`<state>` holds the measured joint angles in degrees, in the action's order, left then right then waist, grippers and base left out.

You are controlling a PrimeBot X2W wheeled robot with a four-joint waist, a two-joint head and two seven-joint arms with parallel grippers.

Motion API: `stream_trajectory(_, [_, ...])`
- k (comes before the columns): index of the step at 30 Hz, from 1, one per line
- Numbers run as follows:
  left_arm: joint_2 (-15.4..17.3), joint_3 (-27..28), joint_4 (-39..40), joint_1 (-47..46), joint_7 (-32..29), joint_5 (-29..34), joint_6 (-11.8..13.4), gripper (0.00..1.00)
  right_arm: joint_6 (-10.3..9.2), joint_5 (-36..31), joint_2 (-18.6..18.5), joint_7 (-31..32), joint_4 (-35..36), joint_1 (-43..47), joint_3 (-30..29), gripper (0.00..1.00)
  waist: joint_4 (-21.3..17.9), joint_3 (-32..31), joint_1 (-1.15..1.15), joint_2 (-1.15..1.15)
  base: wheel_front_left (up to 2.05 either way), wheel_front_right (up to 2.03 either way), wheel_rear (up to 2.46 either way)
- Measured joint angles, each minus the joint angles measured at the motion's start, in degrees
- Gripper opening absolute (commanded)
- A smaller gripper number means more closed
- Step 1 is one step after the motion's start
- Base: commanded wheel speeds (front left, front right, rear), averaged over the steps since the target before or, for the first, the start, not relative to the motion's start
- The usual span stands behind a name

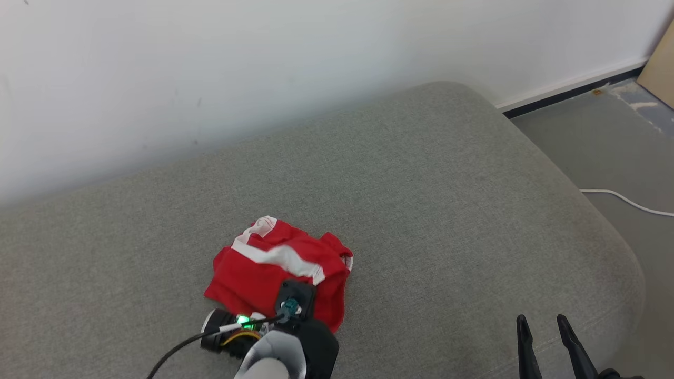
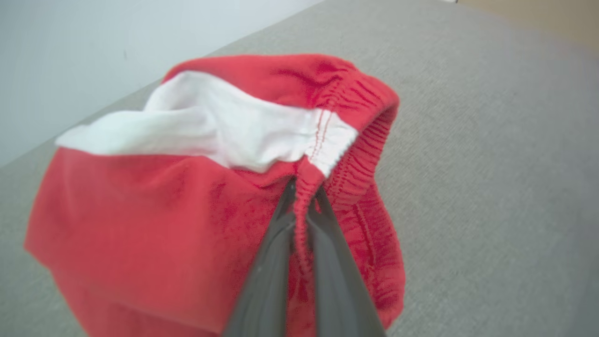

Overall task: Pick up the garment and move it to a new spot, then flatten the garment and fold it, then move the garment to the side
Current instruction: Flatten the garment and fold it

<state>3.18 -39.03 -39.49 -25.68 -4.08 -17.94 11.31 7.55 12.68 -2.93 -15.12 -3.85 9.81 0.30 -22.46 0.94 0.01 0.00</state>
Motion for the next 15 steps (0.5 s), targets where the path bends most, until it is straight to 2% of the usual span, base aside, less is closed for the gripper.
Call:
stream_trajectory(5, [-0.09,0.01,7.33,-5.09,6.05,-5.34,-2.58,0.0,0.0,0.09,-0.01,0.0,-0.23,-0.31,0.27,1.0,0.52,-0.29,0.0,0.0,0.0,0.0,0.0])
stream_trajectory(9, [-0.3,-2.33,15.18,-12.02,11.81,-12.89,-2.22,0.0,0.0,0.1,0.02,0.0,-0.46,-0.65,1.14,1.0,0.29,-0.47,0.0,0.0,0.0,0.0,0.0])
stream_trajectory(15, [-0.27,-4.68,22.09,-22.33,18.58,-25.92,-0.7,0.0,0.0,0.1,0.02,0.0,-0.91,-1.31,2.66,1.0,-1.2,-0.39,0.0,0.0,0.0,0.0,0.0])
